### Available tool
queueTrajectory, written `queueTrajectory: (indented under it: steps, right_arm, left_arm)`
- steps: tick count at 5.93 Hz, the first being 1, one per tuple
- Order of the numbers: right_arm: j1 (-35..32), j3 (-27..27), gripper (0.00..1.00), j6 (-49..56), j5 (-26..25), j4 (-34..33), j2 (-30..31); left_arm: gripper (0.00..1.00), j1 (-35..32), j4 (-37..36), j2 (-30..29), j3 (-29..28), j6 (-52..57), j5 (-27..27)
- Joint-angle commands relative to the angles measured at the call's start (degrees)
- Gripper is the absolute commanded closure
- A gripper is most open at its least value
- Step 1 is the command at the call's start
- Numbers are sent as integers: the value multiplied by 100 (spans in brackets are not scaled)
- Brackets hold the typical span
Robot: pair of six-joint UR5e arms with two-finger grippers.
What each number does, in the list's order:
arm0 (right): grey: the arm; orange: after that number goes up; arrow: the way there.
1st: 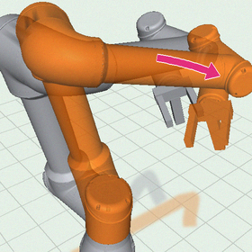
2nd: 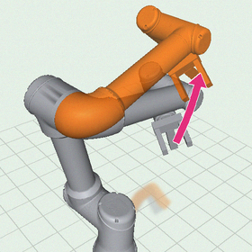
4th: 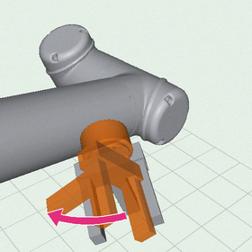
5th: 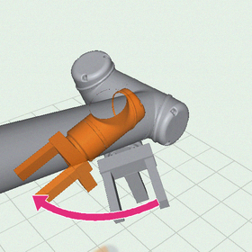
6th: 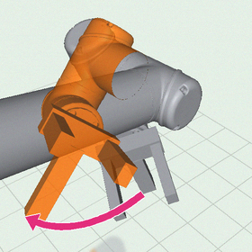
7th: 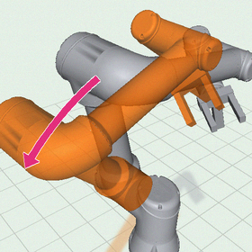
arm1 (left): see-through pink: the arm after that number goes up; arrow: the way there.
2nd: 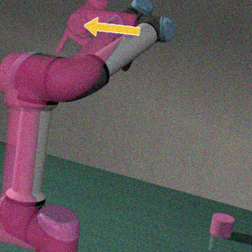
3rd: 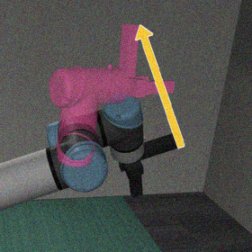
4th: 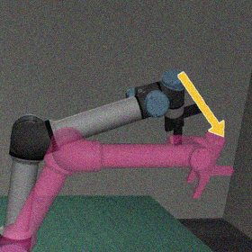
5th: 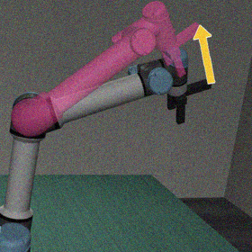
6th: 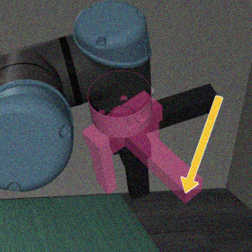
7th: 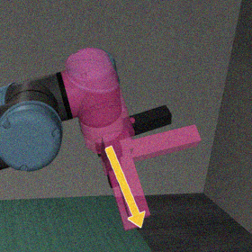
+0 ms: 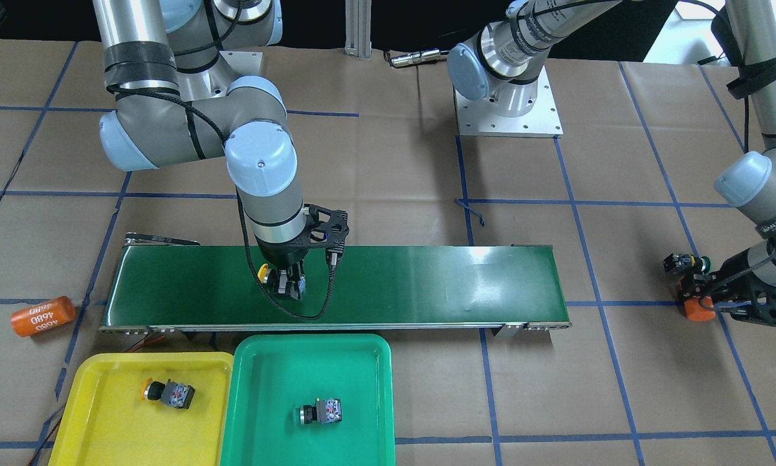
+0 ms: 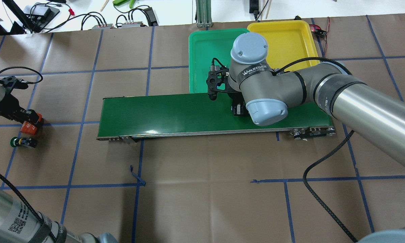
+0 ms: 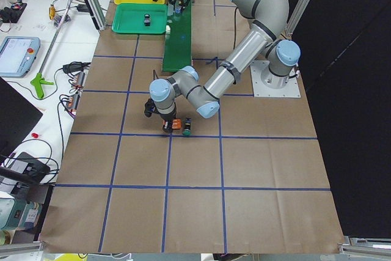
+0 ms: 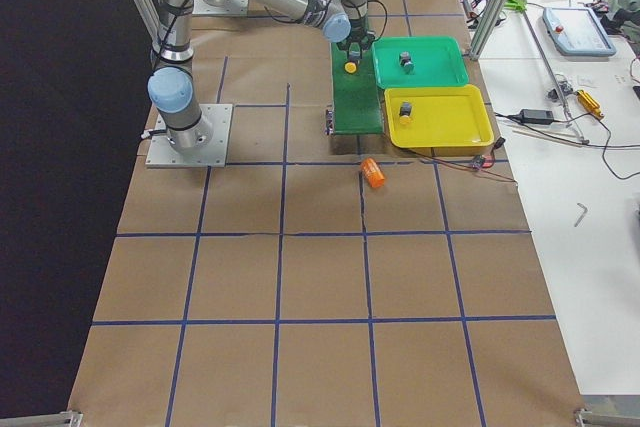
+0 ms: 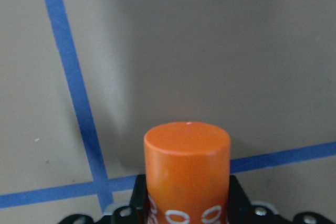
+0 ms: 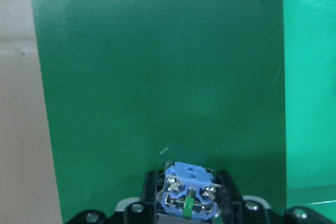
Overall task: Sort buttons by color to trays
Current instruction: 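Grasp yellow button on belt with right gripper while left grasps orange cylinder, then drop button into yellow tray with right while left places orange cylinder on belt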
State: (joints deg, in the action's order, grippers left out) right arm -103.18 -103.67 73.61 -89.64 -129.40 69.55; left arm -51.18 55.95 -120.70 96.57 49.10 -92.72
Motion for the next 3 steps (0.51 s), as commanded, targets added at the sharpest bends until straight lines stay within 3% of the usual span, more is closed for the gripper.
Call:
queueTrajectory:
  steps: [1,2,3]
  right_arm:
    - [253,-39,83,311,-149,99,58]
    - [376,48,92,556,-402,290,302]
    - [568,101,92,663,-440,623,714]
  left_arm:
    - [100,-294,326,360,-68,430,8]
    - [100,-758,721,746,19,1034,-1]
    - [100,-1258,1125,1089,45,1641,25]
